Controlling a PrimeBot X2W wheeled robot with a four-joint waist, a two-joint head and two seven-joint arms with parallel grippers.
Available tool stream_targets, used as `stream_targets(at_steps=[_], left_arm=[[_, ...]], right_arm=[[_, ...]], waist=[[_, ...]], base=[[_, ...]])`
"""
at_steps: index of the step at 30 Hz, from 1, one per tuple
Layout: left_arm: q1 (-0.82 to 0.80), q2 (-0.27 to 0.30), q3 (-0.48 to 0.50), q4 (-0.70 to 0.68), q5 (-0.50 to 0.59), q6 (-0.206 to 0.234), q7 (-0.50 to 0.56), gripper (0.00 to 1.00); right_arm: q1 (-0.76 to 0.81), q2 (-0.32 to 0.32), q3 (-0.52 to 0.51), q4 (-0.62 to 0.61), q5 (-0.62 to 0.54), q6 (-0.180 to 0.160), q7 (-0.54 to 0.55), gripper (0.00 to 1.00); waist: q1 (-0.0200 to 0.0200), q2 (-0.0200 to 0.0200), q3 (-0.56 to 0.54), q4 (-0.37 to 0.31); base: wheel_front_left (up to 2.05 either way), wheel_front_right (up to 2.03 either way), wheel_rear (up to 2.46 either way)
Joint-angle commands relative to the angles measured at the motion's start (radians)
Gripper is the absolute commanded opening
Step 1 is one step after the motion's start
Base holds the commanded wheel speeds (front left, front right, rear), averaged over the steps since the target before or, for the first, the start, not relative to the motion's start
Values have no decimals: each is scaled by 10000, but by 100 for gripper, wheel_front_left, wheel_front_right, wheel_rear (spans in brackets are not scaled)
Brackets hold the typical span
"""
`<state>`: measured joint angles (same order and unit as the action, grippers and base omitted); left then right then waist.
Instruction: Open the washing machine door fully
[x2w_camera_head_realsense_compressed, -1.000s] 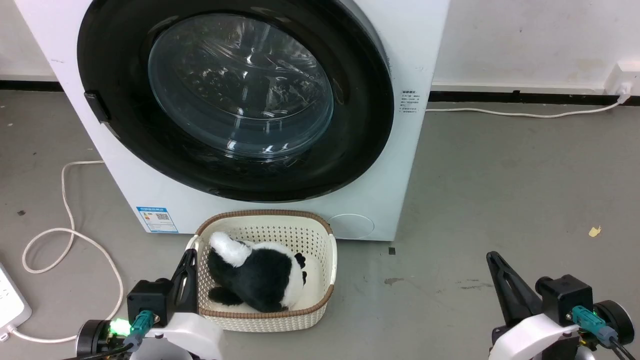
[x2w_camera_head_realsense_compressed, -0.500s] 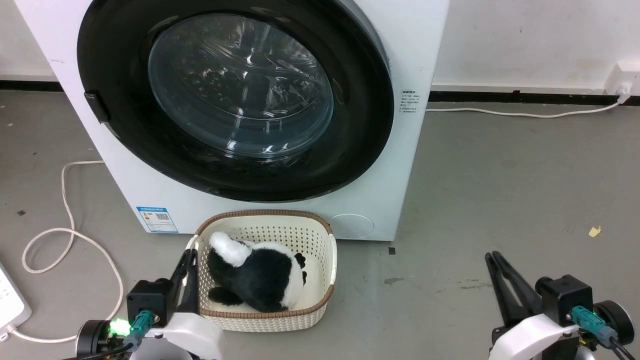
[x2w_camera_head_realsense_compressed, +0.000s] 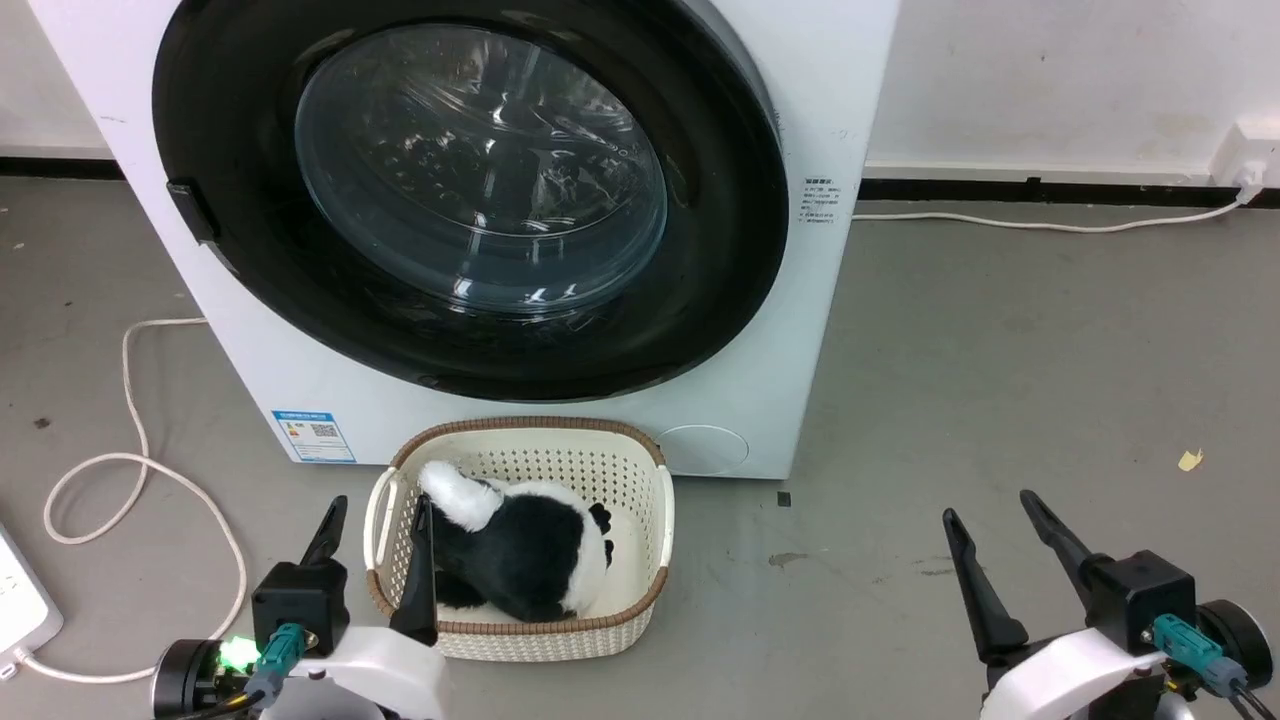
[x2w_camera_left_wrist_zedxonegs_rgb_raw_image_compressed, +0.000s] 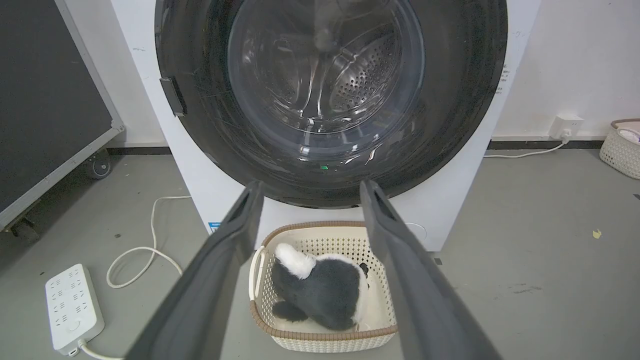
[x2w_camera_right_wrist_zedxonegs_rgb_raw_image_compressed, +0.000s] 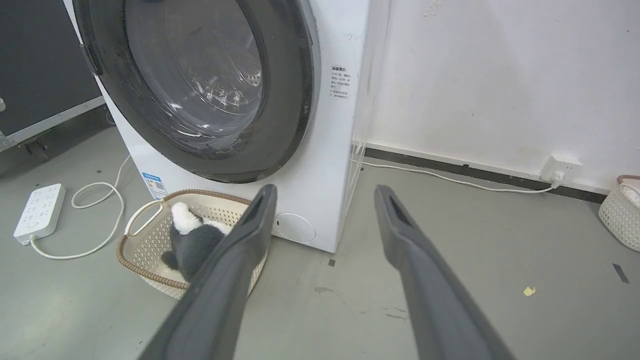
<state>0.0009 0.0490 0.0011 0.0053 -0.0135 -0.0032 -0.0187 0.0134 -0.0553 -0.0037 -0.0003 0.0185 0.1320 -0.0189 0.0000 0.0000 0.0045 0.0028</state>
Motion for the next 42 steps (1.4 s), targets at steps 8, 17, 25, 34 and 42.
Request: stream_targets(at_steps=[8,17,25,34,42], left_arm=[[-34,2,-48,-34,-109,-69,-225,100],[-286,3,2,-233,-267,-178,-454,100],[-477,4,75,-315,-394,-267,-622,100],[-692,5,56,-352,-575,-354,-851,100],[-786,6,44,-387,-710,-380,-1019,100]], right_arm=[[7,10,-15,-226,-79,-2,-225,100],[-568,-185,144,-319,-367,-3,-440,100],[-1323,-403,226,-351,-233,-4,-336,62],[-2738,-395,-84,-180,803,-5,91,0],[-3972,-46,-1085,415,1969,-6,832,0]], waist=[[0,0,166,85],[0,0,766,326],[0,0,1222,551],[0,0,1646,922],[0,0,1915,1212]], base=[[0,0,0],[0,0,0],[0,0,0],[0,0,0],[0,0,0]])
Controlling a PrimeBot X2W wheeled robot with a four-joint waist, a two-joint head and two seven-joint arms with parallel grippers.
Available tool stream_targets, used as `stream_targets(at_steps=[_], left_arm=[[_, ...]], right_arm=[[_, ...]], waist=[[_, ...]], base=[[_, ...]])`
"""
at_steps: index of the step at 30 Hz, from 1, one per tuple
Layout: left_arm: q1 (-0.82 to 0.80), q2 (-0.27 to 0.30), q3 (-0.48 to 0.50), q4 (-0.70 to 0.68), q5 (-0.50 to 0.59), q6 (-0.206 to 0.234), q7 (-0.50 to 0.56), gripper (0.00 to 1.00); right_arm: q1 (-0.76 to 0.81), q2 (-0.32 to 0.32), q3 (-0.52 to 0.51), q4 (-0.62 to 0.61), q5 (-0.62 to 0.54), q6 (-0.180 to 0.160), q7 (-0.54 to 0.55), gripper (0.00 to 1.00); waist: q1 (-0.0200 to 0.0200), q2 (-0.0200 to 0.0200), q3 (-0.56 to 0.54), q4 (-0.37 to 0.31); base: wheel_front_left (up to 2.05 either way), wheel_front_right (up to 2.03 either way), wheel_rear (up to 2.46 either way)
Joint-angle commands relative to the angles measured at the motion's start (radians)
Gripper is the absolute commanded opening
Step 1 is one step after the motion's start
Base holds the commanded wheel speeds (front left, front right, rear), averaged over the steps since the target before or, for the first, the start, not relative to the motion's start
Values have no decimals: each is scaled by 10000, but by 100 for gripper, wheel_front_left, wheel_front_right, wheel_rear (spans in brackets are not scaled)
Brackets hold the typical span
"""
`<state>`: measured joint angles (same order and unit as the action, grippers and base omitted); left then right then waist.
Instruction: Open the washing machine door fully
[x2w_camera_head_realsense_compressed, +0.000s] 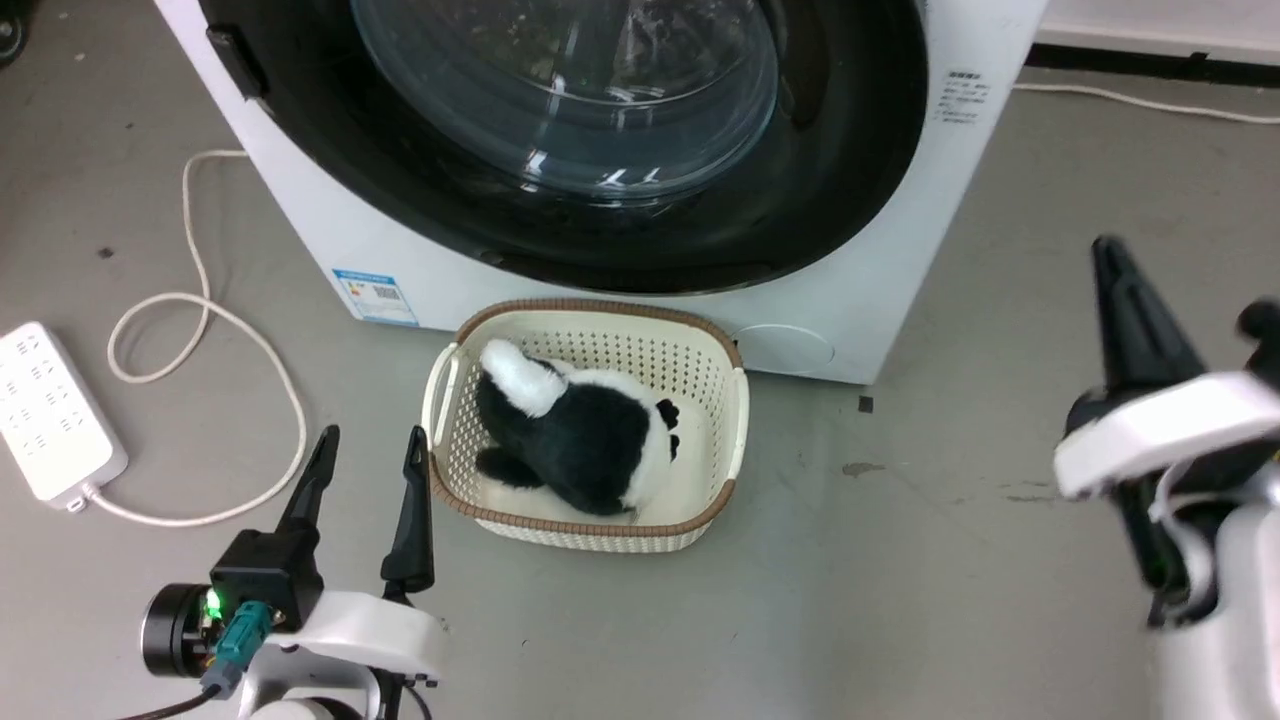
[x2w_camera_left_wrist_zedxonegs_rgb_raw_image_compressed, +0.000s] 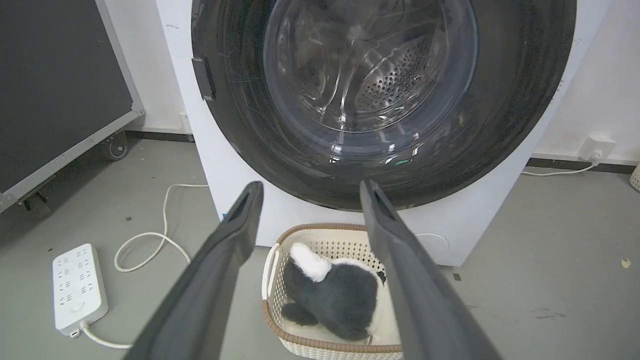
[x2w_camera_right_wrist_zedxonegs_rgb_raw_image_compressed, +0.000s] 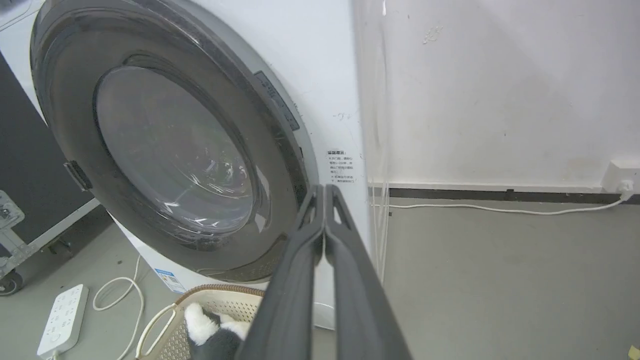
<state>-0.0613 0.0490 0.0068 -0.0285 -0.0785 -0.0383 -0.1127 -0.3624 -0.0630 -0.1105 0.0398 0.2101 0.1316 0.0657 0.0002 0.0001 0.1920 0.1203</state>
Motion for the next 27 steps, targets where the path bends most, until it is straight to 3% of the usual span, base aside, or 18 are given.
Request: stream_targets(at_steps=[1,9,27], left_arm=[[-182,6,-13,-54,-72,-39,-100,100],[-327,6,26,-73,-193,-114,-267,100],[-720,8,124,-154,-280,-382,-643,100]], right_arm=[[-386,49,-147,98,190,-2,87,0],[-2098,102,-1363,1647,1993,-3,1162,0],[-5907,111,-2225,5293,4318,-5,2923,0]], waist=[[-2,-1,86,79],[-2,-1,490,386],[-2,-1,1511,980]], base=[[0,0,0],[0,0,0],[0,0,0]])
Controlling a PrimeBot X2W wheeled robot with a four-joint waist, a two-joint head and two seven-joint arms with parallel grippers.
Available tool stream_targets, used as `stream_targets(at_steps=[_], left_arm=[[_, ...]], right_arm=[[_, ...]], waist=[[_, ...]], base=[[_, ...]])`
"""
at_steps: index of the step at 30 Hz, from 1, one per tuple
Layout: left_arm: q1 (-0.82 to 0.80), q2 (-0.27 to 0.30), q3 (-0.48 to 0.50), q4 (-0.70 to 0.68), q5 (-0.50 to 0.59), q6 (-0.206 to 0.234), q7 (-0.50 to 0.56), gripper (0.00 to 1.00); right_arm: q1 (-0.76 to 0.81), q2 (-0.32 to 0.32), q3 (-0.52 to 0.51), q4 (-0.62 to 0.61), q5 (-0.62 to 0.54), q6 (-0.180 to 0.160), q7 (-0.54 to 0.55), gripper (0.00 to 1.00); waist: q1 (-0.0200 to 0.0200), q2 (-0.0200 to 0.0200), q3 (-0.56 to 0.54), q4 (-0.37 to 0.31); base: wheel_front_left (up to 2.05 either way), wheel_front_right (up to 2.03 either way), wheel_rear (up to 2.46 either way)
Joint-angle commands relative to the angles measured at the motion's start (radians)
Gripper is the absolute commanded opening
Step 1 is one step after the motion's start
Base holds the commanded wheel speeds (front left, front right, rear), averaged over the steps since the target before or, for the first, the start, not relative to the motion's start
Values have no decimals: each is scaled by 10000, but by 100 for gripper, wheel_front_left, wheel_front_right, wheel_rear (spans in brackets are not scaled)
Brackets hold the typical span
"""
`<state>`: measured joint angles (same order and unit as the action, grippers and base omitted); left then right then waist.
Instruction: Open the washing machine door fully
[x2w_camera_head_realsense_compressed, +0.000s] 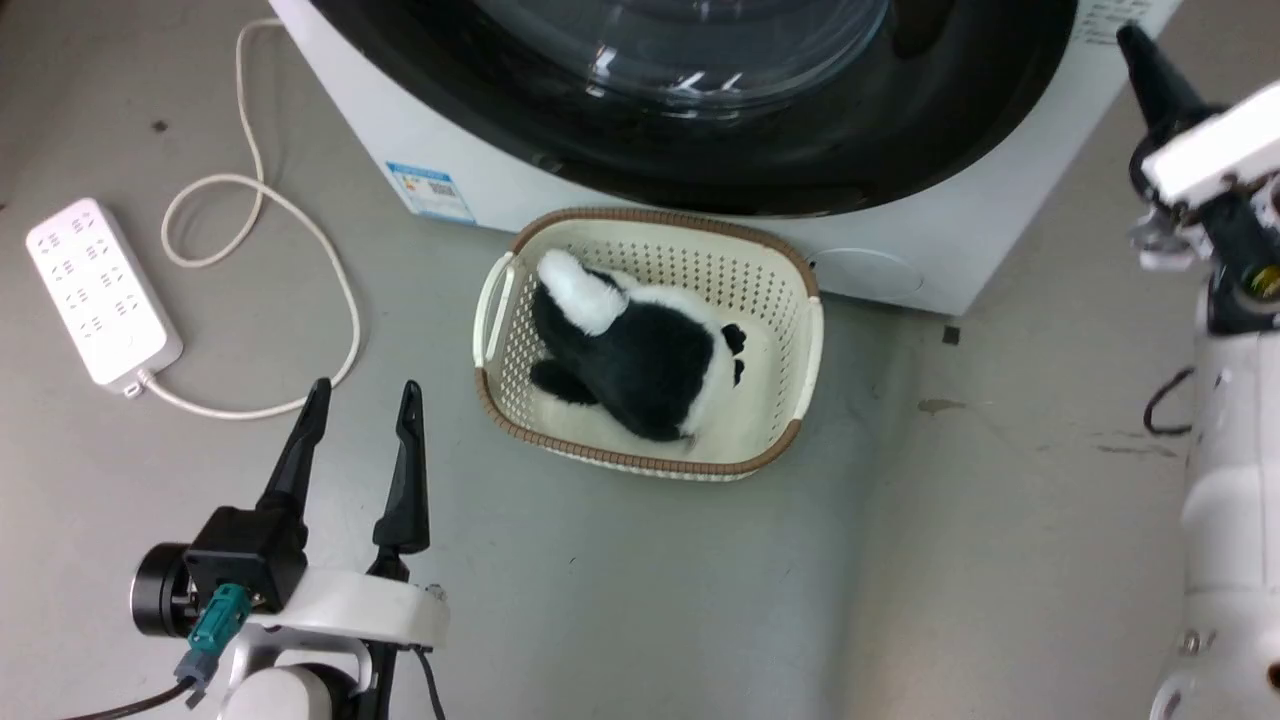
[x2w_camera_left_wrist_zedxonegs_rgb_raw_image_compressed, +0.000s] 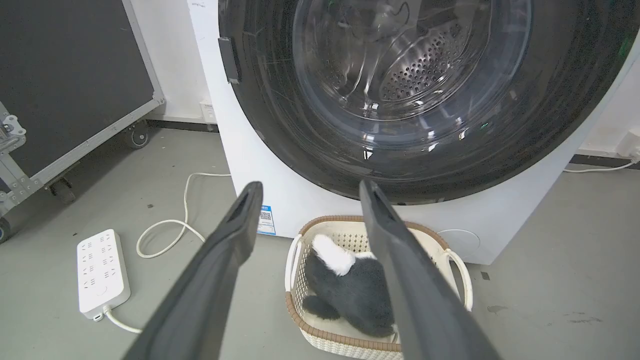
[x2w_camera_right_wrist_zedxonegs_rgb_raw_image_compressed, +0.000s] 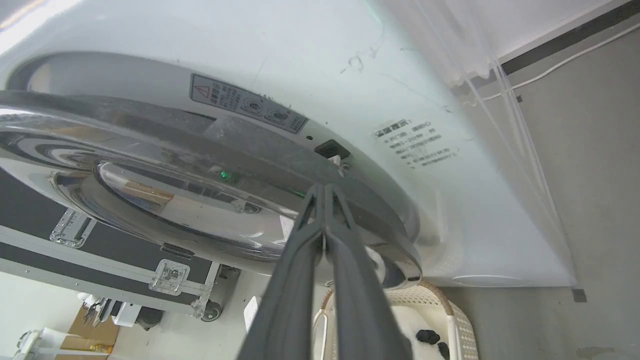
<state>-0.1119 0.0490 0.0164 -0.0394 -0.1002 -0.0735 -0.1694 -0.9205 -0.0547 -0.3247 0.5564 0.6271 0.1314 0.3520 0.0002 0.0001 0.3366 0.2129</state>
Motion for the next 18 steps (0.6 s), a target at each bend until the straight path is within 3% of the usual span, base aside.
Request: stream_targets(at_steps=[1,4,15,18], left_arm=[[-236,8,24,-51,-76,-43,-97,100],[-353,9,-67,-46,-159,-105,-201,100],[-575,10,-148,-136,-345,-237,-431,100],[-613,10,-214,-121,-438,-238,-535,100]], right_arm=[[-518,29,-165,280,184,-3,135,0],[-1602,-22,-846,1212,491,-4,652,0],[-3599,-438,-1593,3117,200,-5,1710,0],[-4092,-479,-1932,3912,246,-5,2461,0]], waist=[[-2,-1,120,85],[-2,-1,380,270],[-2,-1,1001,648],[-2,-1,1109,792]], base=[[0,0,0],[0,0,0],[0,0,0],[0,0,0]])
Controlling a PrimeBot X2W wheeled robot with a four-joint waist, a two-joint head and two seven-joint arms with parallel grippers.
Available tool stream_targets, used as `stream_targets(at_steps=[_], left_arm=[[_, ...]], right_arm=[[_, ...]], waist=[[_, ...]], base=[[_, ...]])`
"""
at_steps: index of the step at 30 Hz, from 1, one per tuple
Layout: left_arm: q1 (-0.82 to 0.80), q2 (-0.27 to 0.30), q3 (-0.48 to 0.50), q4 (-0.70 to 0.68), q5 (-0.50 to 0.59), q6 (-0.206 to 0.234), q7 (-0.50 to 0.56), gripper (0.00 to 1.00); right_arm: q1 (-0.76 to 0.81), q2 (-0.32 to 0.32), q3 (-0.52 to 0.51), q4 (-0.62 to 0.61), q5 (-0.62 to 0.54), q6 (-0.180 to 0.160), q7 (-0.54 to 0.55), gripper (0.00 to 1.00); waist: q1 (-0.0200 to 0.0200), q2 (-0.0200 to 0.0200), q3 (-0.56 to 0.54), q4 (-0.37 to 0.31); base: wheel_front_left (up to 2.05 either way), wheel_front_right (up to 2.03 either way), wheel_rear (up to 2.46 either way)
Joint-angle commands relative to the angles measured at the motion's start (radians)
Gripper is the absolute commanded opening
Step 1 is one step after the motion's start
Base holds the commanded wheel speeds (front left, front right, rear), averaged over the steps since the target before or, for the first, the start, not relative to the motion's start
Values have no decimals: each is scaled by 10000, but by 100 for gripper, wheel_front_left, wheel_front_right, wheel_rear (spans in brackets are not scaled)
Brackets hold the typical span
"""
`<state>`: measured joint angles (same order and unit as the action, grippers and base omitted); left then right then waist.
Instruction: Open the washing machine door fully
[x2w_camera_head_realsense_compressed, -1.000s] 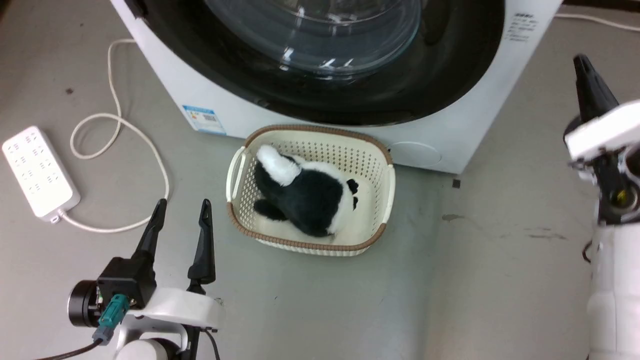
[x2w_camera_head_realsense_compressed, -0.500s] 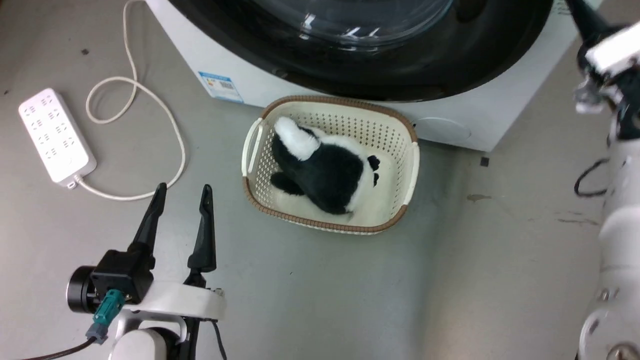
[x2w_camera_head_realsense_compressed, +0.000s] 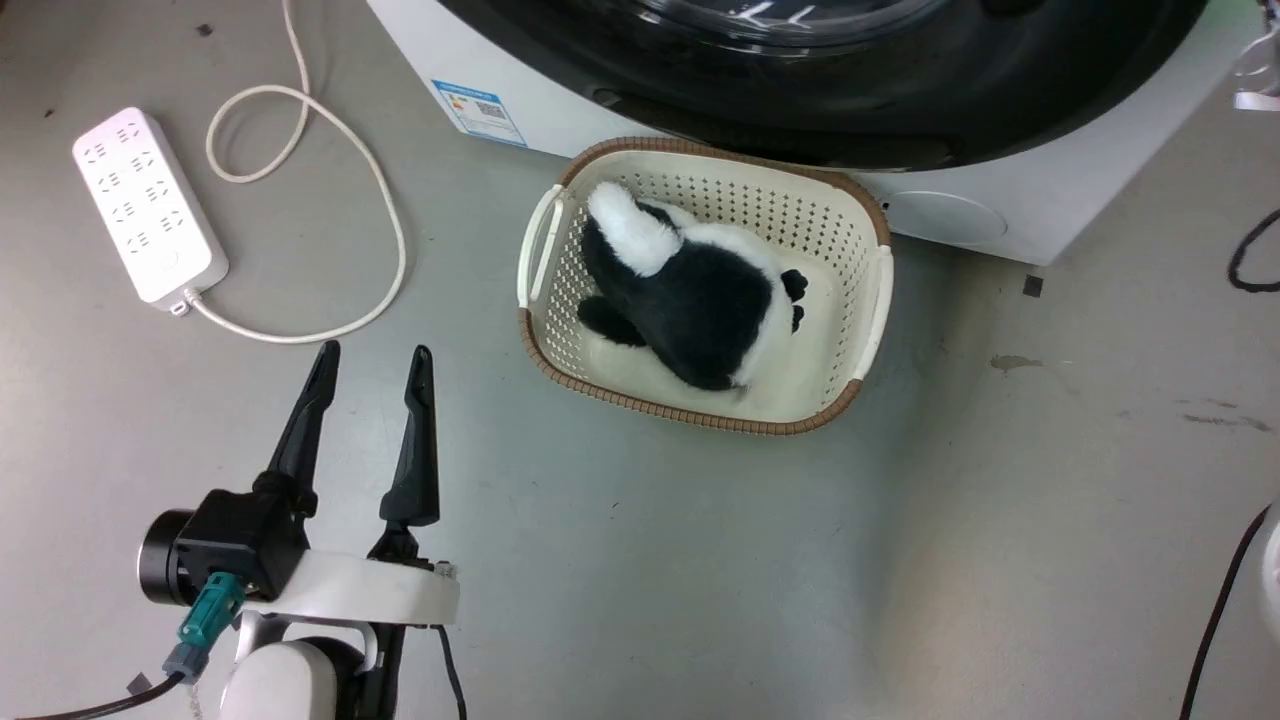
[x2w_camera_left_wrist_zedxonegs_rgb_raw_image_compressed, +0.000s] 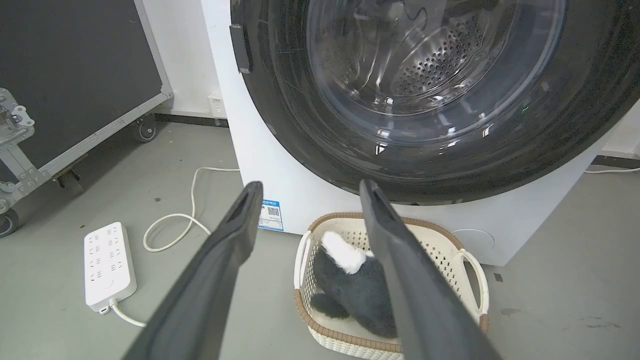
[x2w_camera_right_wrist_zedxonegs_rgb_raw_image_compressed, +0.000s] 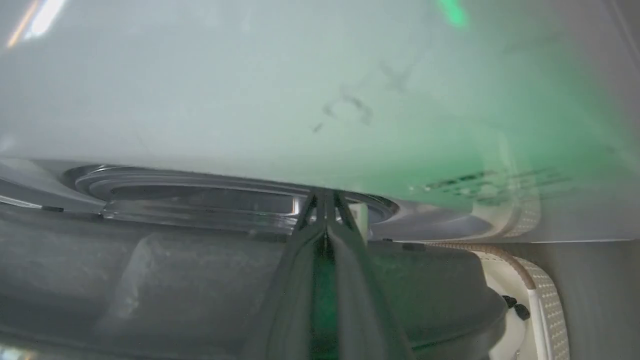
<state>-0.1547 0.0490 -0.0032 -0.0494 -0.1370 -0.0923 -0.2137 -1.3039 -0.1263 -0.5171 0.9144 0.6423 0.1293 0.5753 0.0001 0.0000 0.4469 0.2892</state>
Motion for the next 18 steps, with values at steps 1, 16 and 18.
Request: stream_targets(at_steps=[1,16,18], left_arm=[[-196,10,-15,-19,-88,-44,-113,100],[68,12,-2,173,-3,0,-427,100],[145,12,-28,211,22,14,-469,100]], right_arm=[[-273,222,-19,430,59,16,340,0],[1031,619,-736,263,738,14,2418,0],[1388,682,-845,57,941,14,2800,0]], waist=[[-1,0,-8,47],[-1,0,-1070,-54],[-1,0,-1294,-49]], base=[[0,0,0],[0,0,0],[0,0,0]])
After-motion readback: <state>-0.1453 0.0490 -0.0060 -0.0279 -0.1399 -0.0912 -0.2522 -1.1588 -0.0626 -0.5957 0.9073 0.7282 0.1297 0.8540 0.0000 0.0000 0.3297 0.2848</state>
